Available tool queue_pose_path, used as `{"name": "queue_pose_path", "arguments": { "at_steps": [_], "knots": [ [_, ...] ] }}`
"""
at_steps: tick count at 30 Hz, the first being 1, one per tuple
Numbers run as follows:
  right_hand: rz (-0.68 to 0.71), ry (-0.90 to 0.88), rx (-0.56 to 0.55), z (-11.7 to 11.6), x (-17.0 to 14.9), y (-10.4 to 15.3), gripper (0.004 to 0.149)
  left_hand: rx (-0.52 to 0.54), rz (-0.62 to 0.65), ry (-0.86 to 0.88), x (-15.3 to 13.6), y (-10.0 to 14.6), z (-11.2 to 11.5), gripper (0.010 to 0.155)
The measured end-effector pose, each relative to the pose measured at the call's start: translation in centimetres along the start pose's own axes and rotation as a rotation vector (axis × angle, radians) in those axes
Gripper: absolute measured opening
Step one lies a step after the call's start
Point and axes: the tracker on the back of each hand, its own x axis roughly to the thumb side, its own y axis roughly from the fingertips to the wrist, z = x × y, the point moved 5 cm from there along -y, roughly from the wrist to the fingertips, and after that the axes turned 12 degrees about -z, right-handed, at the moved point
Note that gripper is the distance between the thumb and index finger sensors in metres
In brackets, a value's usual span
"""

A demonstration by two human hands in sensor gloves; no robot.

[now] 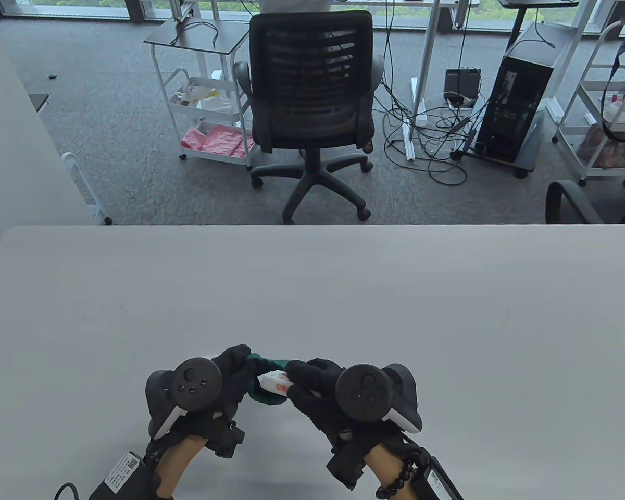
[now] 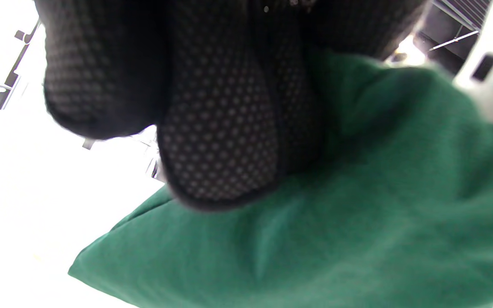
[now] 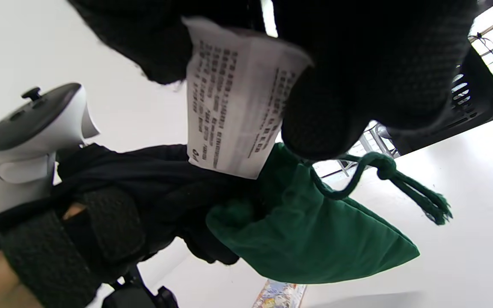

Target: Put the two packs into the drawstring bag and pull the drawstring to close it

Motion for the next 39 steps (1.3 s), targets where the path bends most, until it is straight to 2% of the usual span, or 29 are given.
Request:
{"name": "queue_pose_path", "arguments": {
  "at_steps": [5, 11, 22, 26, 31, 35, 39],
  "knots": [
    [-0.012, 0.070, -0.006, -1.1, 0.1, -0.1, 0.048, 0.016, 0.039, -0.039, 0.8, 0.4, -0.1, 0.046],
    [-0.016, 0.206, -0.087, -2.1, 0.8, 0.0, 0.049, 0.020, 0.078, -0.073, 1.5, 0.7, 0.0, 0.046],
    [0.051, 0.463, -0.215, -3.5, 2.7, 0.3, 0.053, -0.089, 0.049, 0.052, 1.0, 0.5, 1.0, 0.046],
    [0.063, 0.493, -0.232, -3.6, 2.8, 0.3, 0.060, -0.132, 0.023, 0.128, 0.6, 0.3, 1.2, 0.046],
    [0.054, 0.489, -0.289, -2.5, 2.9, 0.6, 0.057, -0.140, 0.003, 0.194, 0.1, 0.1, 1.0, 0.046],
    [0.005, 0.450, -0.267, -1.8, 1.7, 0.4, 0.059, -0.100, 0.021, 0.195, 0.0, 0.2, 0.5, 0.045],
    [-0.060, 0.369, -0.190, -1.6, 0.0, 0.0, 0.063, -0.092, 0.018, 0.204, -0.1, 0.2, 0.3, 0.045]
  ]
}}
